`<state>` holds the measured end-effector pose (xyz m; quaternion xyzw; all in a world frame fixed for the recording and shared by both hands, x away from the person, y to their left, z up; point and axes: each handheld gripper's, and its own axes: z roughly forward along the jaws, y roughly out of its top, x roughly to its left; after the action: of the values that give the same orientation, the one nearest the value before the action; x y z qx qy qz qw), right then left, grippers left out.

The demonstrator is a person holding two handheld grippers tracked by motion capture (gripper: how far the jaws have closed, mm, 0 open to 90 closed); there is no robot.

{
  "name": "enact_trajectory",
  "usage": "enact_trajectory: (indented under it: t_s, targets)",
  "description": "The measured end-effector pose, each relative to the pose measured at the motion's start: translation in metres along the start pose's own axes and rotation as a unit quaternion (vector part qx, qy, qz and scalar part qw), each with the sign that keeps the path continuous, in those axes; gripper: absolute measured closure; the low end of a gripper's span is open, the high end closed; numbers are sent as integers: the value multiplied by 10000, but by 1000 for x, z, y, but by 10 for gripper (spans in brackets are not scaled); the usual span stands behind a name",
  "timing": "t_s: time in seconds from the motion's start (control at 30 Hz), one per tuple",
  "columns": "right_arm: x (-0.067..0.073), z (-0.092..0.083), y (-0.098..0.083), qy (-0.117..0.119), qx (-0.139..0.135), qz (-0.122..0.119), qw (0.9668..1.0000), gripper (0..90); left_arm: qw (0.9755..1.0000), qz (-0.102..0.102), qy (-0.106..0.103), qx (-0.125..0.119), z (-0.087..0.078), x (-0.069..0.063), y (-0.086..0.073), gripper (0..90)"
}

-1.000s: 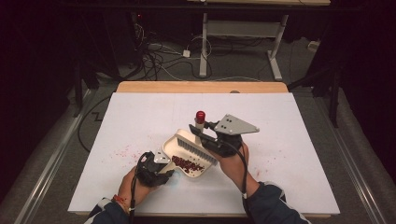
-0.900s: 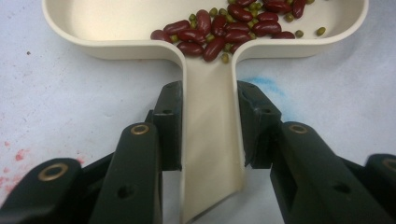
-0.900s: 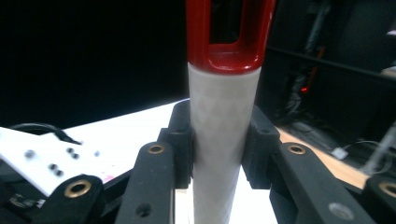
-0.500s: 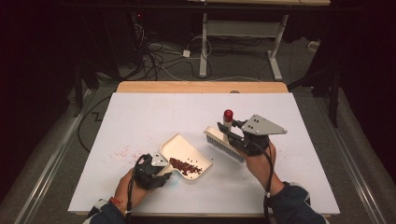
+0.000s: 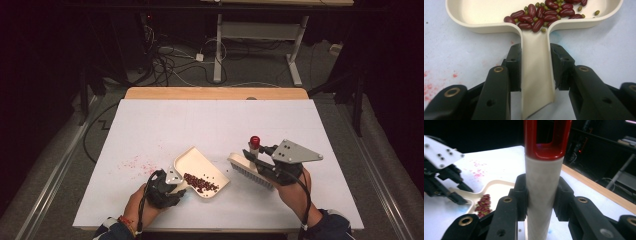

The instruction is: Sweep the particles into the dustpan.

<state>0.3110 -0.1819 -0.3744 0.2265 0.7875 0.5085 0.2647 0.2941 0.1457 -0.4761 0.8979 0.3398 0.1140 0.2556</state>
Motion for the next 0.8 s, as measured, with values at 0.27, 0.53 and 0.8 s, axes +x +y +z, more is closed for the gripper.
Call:
enact_trajectory:
  t_s: [0.27,0.53,0.8]
  targets:
    - [20,12,3,7,-146,-186,9997,696,10000,27,-18,-1,1,0,1,629]
    - [32,9,8,484,-412,38,9980,696,10000,93,-14,-23,2,1,1,628]
    - [32,-1,18,329,-572,-208,9976,696,10000,85,-10,-39,2,1,1,628]
